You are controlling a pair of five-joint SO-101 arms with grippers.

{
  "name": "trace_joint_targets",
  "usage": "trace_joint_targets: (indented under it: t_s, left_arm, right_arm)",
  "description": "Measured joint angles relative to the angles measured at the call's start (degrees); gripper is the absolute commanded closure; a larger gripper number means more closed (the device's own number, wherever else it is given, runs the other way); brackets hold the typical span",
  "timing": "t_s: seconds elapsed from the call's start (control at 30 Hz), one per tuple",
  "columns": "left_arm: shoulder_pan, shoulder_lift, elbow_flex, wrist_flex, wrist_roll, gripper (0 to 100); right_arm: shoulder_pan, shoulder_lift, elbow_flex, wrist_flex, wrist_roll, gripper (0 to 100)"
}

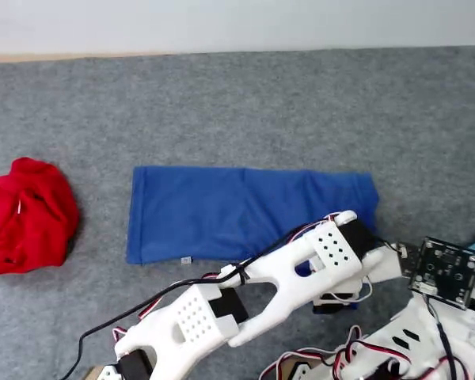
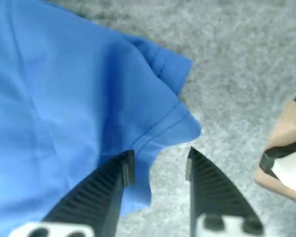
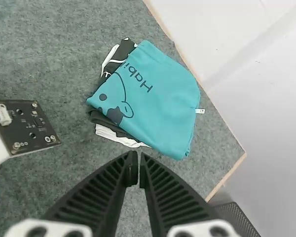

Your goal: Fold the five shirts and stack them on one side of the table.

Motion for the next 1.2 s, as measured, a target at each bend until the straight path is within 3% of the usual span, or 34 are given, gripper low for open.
trace_joint_targets:
  t_s: [0.33, 0.7, 1.2]
  left_arm:
    - [0.62, 3.43, 0.35, -0.09, -0.09, 83]
    - [-0.09, 8.18, -7.91, 0.53, 0.97, 100]
    - [-0.62, 4.13, -8.18, 0.35, 1.23, 100]
  right_arm:
    - [0.0, 0.0, 0.0, 0.0, 0.0, 98.7]
    - [0.0, 0.0, 0.0, 0.0, 0.0, 98.7]
    - [0.0, 0.0, 0.0, 0.0, 0.0, 98.7]
